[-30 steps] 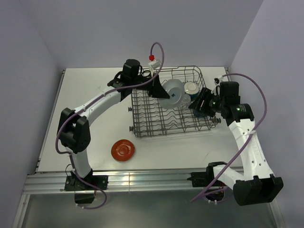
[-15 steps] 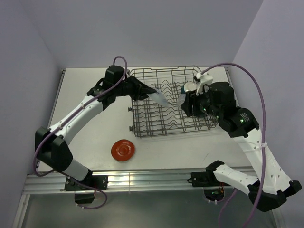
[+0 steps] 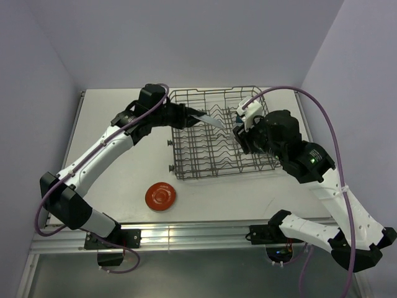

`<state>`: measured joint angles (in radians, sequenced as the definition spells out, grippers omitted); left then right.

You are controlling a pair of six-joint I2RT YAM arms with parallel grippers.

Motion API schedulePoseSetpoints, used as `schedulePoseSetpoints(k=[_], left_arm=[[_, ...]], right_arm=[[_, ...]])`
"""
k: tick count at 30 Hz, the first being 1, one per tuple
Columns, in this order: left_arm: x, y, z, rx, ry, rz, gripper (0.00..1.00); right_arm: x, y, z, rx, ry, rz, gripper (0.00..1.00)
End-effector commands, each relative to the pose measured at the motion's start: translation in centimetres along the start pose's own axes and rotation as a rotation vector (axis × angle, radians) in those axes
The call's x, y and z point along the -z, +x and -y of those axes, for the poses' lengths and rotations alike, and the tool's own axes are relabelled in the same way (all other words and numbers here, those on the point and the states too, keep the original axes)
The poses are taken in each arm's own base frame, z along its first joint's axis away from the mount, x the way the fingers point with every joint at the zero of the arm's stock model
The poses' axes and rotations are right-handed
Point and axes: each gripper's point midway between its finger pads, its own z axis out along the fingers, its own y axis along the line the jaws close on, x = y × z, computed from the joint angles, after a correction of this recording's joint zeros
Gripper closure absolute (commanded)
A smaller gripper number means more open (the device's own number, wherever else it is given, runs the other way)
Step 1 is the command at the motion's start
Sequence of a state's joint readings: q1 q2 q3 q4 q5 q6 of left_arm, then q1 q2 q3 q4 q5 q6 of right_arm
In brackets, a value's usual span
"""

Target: Load the mixed dishes into the dish rack

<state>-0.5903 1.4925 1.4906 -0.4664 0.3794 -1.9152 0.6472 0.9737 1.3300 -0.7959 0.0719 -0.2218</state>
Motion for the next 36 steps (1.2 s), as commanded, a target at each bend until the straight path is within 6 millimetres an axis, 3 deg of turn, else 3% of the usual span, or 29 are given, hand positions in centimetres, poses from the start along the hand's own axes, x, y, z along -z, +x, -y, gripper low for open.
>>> schedulePoseSetpoints(k=[1, 5, 11, 12, 15, 16, 17, 18, 19, 24, 26, 27, 36], left_arm=[[1.0, 0.6, 1.9, 0.2, 0.075, 0.002, 1.0], [0.5, -1.3, 1.0, 0.283, 0.049, 0.1, 1.0], [-2.6, -4.1, 1.3, 0.362, 0.113, 0.251, 1.0], [-2.9, -4.1, 2.2, 0.366, 0.148, 0.252, 1.0], [-5.3, -4.7, 2.2, 0.419, 0.14, 0.269, 1.0], [-5.2, -4.8, 3.9, 0.423, 0.182, 0.289, 1.0], [-6.6, -5.5, 3.6, 0.434, 0.164, 0.308, 1.0], [-6.4, -4.9, 5.7, 0.436, 0.199, 0.297, 1.0], [-8.0, -5.8, 4.7, 0.448, 0.159, 0.339, 1.0], [-9.8, -4.9, 7.6, 0.598, 0.278, 0.333, 1.0], [-11.1, -5.1, 7.2, 0.637, 0.268, 0.357, 1.0], [-10.8, -5.0, 8.1, 0.651, 0.297, 0.364, 1.0], [-12.6, -3.7, 7.1, 0.77, 0.327, 0.469, 1.0]], right_arm=[[0.8, -3.9, 1.2, 0.105, 0.034, 0.133, 0.47], [0.3, -3.3, 2.8, 0.088, 0.131, 0.076, 0.55], [1.2, -2.8, 2.6, -0.009, 0.14, 0.109, 0.58], [1.6, -2.5, 2.5, -0.016, 0.139, 0.113, 0.58], [2.2, -1.7, 2.5, -0.032, 0.144, 0.105, 0.58], [2.2, -1.4, 2.6, -0.033, 0.152, 0.096, 0.58], [2.3, -0.9, 2.7, -0.031, 0.157, 0.081, 0.58], [2.6, -0.7, 2.8, -0.033, 0.167, 0.082, 0.58], [2.8, -0.5, 2.9, -0.04, 0.171, 0.082, 0.59], [4.5, -0.2, 3.2, -0.05, 0.187, 0.097, 0.59], [5.2, -0.1, 3.6, -0.044, 0.202, 0.092, 0.59], [5.6, -0.1, 3.6, -0.041, 0.204, 0.091, 0.59], [8.1, -1.5, 3.3, -0.085, 0.163, 0.105, 0.6]])
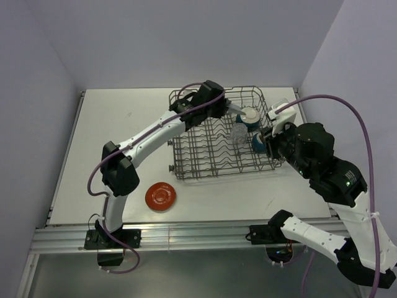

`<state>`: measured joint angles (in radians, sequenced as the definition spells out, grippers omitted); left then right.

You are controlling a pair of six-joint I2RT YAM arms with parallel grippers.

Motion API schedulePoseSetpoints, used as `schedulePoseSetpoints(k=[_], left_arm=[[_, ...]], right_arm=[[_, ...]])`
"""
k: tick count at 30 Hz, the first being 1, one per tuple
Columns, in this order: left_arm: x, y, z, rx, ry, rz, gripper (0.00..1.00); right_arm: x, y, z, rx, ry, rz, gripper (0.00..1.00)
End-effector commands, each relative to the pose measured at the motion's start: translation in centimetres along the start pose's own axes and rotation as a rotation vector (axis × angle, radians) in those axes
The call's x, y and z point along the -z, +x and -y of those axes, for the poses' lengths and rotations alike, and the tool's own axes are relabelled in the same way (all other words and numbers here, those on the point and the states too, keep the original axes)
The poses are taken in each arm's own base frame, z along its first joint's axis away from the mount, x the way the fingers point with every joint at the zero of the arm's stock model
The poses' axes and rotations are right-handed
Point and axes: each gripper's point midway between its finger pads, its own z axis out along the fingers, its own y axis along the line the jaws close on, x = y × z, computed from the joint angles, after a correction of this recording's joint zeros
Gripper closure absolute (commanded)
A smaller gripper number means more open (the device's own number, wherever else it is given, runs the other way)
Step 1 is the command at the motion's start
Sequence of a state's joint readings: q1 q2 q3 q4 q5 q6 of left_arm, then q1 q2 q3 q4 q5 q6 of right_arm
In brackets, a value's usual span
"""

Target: Load the mixed dishes into the dish rack

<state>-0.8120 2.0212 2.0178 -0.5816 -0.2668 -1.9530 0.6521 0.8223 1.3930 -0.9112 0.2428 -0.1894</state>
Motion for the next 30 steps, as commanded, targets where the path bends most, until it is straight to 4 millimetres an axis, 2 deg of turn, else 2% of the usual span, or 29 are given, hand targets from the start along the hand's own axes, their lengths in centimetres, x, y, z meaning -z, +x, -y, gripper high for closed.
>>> schedulePoseSetpoints(k=[1, 3, 4, 6, 7, 9, 10, 11, 12, 13, 14, 16, 20, 26, 30], left_arm=[[1.6, -1.7, 5.5, 0.872, 0.097, 0.057, 1.0], [1.7, -1.7, 5.4, 0.871, 0.112, 0.055, 1.0], [2.5, -1.7, 5.9, 0.874, 0.122, 0.04, 1.0], [2.7, -1.8, 5.0, 0.854, 0.101, 0.037, 1.0], [3.8, -1.7, 5.3, 0.844, 0.097, 0.014, 1.0], [4.2, -2.1, 4.8, 0.825, 0.055, 0.003, 1.0], [5.2, -2.3, 5.1, 0.807, 0.048, -0.008, 1.0], [5.4, -2.3, 4.3, 0.792, 0.002, -0.021, 1.0], [5.6, -2.9, 4.3, 0.795, -0.011, -0.026, 1.0], [6.8, -3.1, 4.9, 0.781, -0.004, -0.047, 1.0], [6.9, -3.3, 4.5, 0.775, -0.018, -0.048, 1.0], [7.9, -3.9, 5.0, 0.761, -0.017, -0.052, 1.0], [8.7, -4.0, 4.1, 0.751, -0.07, -0.061, 1.0], [10.4, -4.6, 3.2, 0.758, -0.072, -0.065, 1.0], [11.2, -4.7, 2.9, 0.736, -0.083, -0.064, 1.0]], right_arm=[[1.5, -1.6, 0.0, -0.05, -0.021, 0.036, 0.6], [1.9, -2.1, -0.2, -0.075, -0.035, 0.053, 0.6], [1.9, -2.3, -0.2, -0.079, -0.036, 0.06, 0.6], [1.1, -2.4, -0.3, -0.081, -0.026, 0.077, 0.6], [0.7, -2.5, -0.3, -0.055, -0.029, 0.081, 0.6], [-1.1, -2.6, -1.0, 0.013, -0.054, 0.091, 0.61], [-1.8, -2.5, -1.2, 0.036, -0.053, 0.095, 0.61], [-3.4, -2.3, -1.7, 0.061, -0.058, 0.097, 0.62], [-4.2, -2.3, -1.9, 0.101, -0.067, 0.105, 0.62], [-4.9, -2.2, -2.4, 0.119, -0.085, 0.11, 0.62], [-6.1, -1.8, -3.3, 0.14, -0.117, 0.116, 0.6], [-6.9, -1.6, -5.1, 0.193, -0.209, 0.133, 0.59], [-8.5, -1.5, -6.9, 0.254, -0.287, 0.146, 0.57], [-10.3, -2.6, -7.4, 0.319, -0.307, 0.166, 0.59], [-11.4, -3.4, -6.8, 0.364, -0.261, 0.201, 0.6]])
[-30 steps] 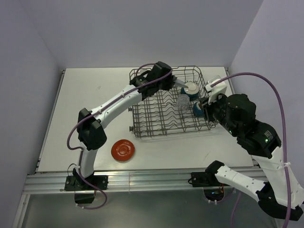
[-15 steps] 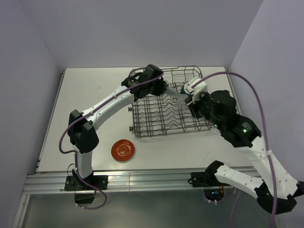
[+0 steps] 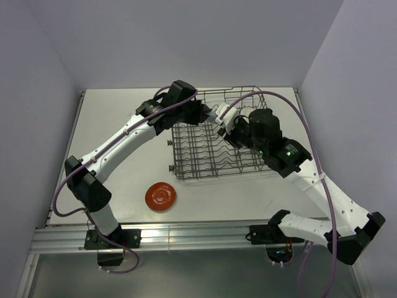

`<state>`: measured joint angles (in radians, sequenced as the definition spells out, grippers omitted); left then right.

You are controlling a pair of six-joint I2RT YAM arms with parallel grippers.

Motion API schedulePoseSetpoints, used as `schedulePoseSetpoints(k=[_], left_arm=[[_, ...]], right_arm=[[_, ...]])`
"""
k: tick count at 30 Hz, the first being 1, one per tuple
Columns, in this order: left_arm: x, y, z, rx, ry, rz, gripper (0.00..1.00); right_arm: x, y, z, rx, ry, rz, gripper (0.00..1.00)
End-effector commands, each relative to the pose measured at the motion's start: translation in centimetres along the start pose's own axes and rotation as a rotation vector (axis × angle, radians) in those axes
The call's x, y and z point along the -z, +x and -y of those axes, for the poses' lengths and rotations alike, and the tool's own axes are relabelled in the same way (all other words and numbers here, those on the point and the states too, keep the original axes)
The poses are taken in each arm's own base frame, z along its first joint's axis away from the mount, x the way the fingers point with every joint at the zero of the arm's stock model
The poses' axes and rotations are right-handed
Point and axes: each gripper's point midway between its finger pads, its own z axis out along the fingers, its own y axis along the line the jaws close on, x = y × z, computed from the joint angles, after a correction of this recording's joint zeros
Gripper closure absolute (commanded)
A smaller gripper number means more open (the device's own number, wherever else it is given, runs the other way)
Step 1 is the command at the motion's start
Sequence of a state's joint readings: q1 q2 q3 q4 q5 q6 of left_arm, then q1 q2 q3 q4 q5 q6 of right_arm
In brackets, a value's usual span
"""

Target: Load the mixed dishes into the dish rack

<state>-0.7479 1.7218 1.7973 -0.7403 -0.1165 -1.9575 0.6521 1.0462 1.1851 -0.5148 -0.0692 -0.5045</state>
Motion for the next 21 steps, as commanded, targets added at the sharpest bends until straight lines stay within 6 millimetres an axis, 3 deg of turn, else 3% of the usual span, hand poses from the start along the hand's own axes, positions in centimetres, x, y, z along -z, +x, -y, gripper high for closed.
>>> schedulePoseSetpoints(k=[1, 7, 17, 18, 19, 21], left_arm=[[3.4, -0.6, 4.2, 0.699, 0.045, -0.047, 1.0], [3.8, -0.4, 3.3, 0.679, 0.024, -0.058, 1.0], [4.3, 0.2, 3.7, 0.672, 0.034, -0.094, 1.0], [4.2, 0.3, 3.6, 0.671, 0.034, -0.099, 1.0], [4.0, 0.3, 3.4, 0.667, 0.03, -0.099, 1.0], [4.0, 0.4, 3.3, 0.659, 0.023, -0.103, 1.0]], right_arm=[[-0.3, -3.4, 2.1, 0.084, 0.069, 0.118, 0.61], [-2.4, -3.6, 2.5, 0.135, 0.063, 0.102, 0.65], [-5.5, -3.8, 2.6, 0.127, 0.035, 0.097, 0.72], [-5.6, -3.8, 2.8, 0.128, 0.047, 0.095, 0.74], [-5.9, -3.6, 2.9, 0.134, 0.053, 0.09, 0.85], [-6.2, -3.4, 3.4, 0.15, 0.073, 0.076, 0.93]])
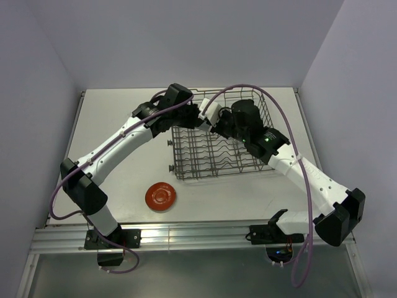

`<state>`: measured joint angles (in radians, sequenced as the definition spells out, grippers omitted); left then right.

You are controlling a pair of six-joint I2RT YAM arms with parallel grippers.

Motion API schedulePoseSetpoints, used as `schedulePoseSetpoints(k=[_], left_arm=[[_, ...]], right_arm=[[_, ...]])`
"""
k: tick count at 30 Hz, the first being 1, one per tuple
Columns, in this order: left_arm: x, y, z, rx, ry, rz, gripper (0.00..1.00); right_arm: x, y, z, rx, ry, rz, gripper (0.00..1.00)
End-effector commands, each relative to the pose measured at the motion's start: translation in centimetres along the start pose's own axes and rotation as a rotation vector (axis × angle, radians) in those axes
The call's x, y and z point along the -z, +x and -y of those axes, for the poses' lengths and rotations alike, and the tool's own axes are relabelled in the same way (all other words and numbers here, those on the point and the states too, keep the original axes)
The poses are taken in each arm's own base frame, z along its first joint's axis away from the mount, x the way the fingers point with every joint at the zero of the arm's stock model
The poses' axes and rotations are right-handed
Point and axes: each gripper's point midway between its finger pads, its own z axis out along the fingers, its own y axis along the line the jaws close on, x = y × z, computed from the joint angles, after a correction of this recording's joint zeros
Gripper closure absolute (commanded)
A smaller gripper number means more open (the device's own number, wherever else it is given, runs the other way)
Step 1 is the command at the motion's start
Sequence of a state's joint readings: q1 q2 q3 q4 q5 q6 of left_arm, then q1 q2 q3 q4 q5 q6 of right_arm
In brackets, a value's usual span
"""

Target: Load the mixed dishes into the dish rack

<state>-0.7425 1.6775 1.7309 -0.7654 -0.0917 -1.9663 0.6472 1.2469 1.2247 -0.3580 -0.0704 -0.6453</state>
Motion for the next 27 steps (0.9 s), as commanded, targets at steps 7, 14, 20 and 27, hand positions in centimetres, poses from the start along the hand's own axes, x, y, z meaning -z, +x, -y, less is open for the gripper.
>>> schedulePoseSetpoints(k=[7, 14, 20, 27], left_arm=[[3.6, 0.6, 4.7, 0.646, 0.152, -0.171, 0.99], [4.4, -1.3, 2.3, 0.578, 0.149, -0.142, 0.17], [5.7, -3.9, 0.4, 0.525, 0.141, -0.083, 0.01], [9.6, -10.8, -1.0, 0.39, 0.167, 0.121, 0.01]], right_arm=[[-0.7, -3.1, 3.5, -0.011, 0.119, 0.076, 1.0], [-0.7, -3.0, 3.0, -0.013, 0.105, 0.089, 1.0], [-0.1, -2.4, 2.8, 0.023, 0.106, 0.073, 1.0], [1.9, 0.6, 1.9, 0.228, 0.055, -0.044, 1.0]])
